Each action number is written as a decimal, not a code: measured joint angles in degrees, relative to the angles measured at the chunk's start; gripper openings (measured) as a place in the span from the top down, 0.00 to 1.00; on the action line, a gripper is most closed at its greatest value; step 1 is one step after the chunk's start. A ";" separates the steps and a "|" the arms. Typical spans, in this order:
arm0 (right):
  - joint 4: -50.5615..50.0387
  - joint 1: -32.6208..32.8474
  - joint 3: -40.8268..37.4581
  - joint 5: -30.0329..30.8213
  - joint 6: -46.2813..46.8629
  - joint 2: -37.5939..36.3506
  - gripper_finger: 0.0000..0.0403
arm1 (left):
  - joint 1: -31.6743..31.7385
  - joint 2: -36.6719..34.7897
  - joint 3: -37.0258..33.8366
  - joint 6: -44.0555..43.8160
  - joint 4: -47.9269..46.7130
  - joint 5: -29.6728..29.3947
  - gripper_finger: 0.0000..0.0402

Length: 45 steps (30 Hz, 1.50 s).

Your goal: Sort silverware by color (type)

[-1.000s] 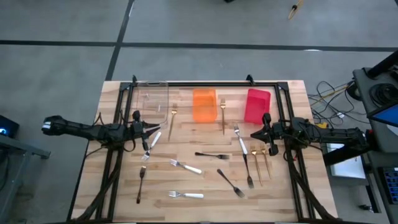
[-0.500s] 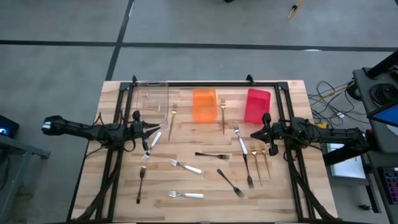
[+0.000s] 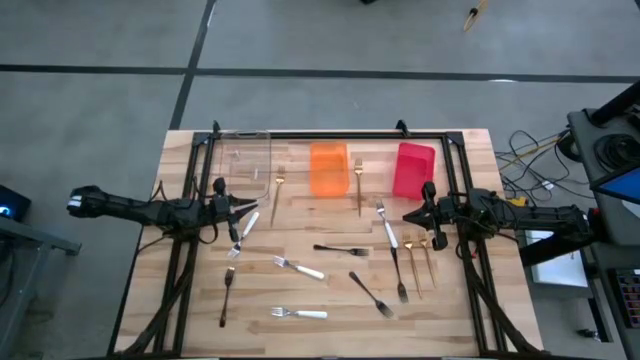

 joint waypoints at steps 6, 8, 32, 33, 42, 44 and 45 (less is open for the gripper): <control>0.35 0.02 0.02 -0.01 5.17 0.00 0.97 | 0.01 0.00 0.00 0.13 -0.04 0.00 0.90; 1.51 0.02 0.00 0.02 12.37 0.00 0.97 | 0.00 0.00 0.00 0.15 -0.04 0.00 0.90; -2.65 -0.01 21.58 16.51 28.81 27.59 0.97 | 0.31 9.71 0.00 2.04 41.79 18.51 0.90; -5.28 -0.02 23.20 17.03 29.79 28.98 0.97 | 0.31 10.02 0.00 2.60 41.77 18.49 0.90; -18.97 -0.27 31.65 19.57 42.18 40.97 0.97 | 0.31 12.21 0.00 13.41 41.66 18.47 0.90; -20.41 -0.26 32.17 19.34 44.70 43.34 0.97 | 0.31 12.39 0.00 16.01 41.35 18.22 0.90; -20.38 -0.26 32.52 19.08 45.65 44.47 0.97 | 0.30 12.60 0.00 17.23 41.37 17.80 0.90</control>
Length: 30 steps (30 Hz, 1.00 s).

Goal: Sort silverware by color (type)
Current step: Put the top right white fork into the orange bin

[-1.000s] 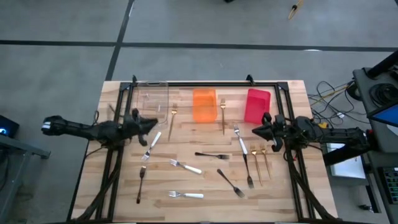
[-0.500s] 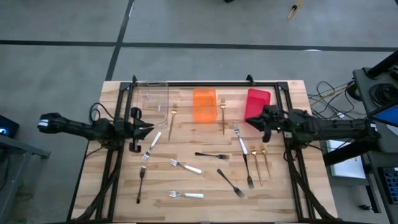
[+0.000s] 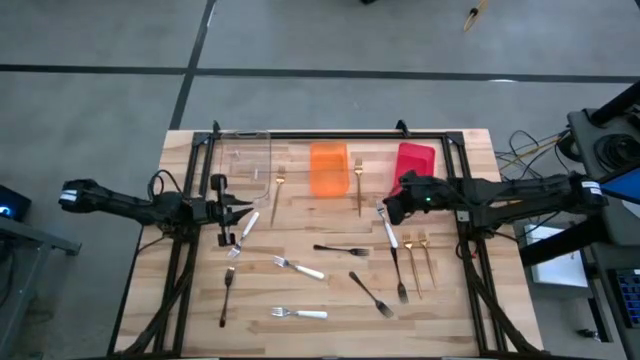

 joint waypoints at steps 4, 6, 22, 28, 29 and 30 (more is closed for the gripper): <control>0.51 0.00 1.52 -0.55 1.83 3.40 0.97 | 0.01 0.80 0.00 2.81 0.00 -2.93 0.90; 0.12 0.00 1.88 -2.28 2.09 5.08 0.97 | 0.01 0.82 0.00 3.89 0.01 -4.55 0.90; 0.59 0.04 2.45 -11.65 4.36 9.93 0.97 | 0.01 0.60 0.11 17.10 3.23 -7.32 0.90; 0.74 0.00 2.40 -11.65 4.35 10.33 0.97 | 0.02 0.07 3.04 17.55 3.75 -14.84 0.90; 0.70 0.01 2.40 -11.65 4.33 10.33 0.97 | 0.03 0.08 3.38 17.60 3.69 -15.29 0.90; 0.68 0.00 2.40 -11.65 4.33 10.33 0.97 | 0.03 0.08 3.74 17.89 3.45 -15.35 0.90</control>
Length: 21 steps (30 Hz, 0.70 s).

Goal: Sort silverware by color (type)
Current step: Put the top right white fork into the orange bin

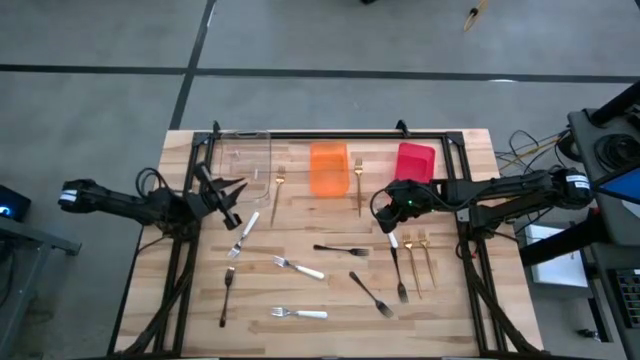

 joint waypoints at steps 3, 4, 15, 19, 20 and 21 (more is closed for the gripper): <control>0.04 0.00 0.00 0.11 -0.09 0.04 0.97 | 0.02 0.09 0.45 1.17 -0.04 -0.02 0.90; 0.12 0.00 0.00 0.30 -0.25 0.29 0.97 | 0.04 0.10 0.45 1.80 -0.14 -0.03 0.90; 5.65 -0.20 0.04 4.21 9.62 2.79 0.97 | 0.07 1.03 0.45 6.61 -0.56 -0.97 0.90; 5.04 0.22 1.55 0.08 11.51 6.95 0.97 | 0.13 1.33 0.45 6.73 -0.58 -1.47 0.90; 4.65 0.54 2.24 -1.24 11.58 8.31 0.97 | 0.13 1.29 0.45 6.73 -0.51 -1.46 0.90; 3.60 0.91 3.19 -2.74 11.58 9.69 0.97 | 0.13 1.27 0.45 6.72 -0.43 -1.46 0.90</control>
